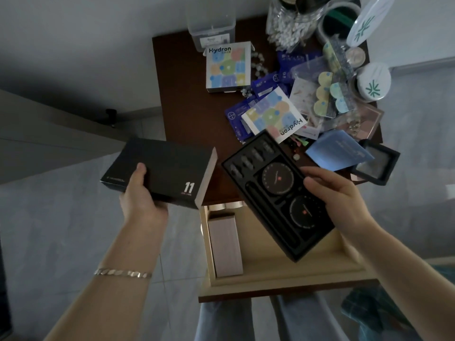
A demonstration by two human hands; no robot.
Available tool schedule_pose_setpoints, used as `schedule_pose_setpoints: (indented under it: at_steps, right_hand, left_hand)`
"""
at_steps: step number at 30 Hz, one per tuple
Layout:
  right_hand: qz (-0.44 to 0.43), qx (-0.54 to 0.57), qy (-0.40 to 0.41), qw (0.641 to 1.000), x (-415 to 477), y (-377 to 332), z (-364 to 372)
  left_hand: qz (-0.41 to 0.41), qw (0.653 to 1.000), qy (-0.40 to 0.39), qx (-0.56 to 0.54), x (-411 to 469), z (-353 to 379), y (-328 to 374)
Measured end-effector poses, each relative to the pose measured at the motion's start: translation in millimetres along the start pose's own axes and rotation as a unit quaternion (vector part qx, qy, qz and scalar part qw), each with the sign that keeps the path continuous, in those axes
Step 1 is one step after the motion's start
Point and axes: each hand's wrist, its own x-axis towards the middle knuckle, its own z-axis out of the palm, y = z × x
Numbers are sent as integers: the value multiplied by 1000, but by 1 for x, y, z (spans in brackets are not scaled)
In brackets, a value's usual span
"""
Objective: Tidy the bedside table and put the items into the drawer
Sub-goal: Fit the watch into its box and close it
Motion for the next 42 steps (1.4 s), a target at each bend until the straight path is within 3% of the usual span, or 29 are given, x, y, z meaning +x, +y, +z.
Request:
schedule_pose_setpoints:
  at_steps: [13, 25, 33, 42]
  right_hand:
    - [-6, 7, -19, 1000, -5, 7, 13]
    - [11, -42, -112, 993, -9, 5, 9]
    - [23, -76, -157, 984, -11, -2, 5]
    - [-38, -105, -27, 993, -12, -3, 25]
  left_hand:
    - [60, 997, 46, -4, -15, 23, -2]
    - [93, 993, -60, 30, -25, 20, -6]
    - [90, 991, -87, 50, -30, 15, -3]
    - [51, 992, -104, 43, -58, 30, -29]
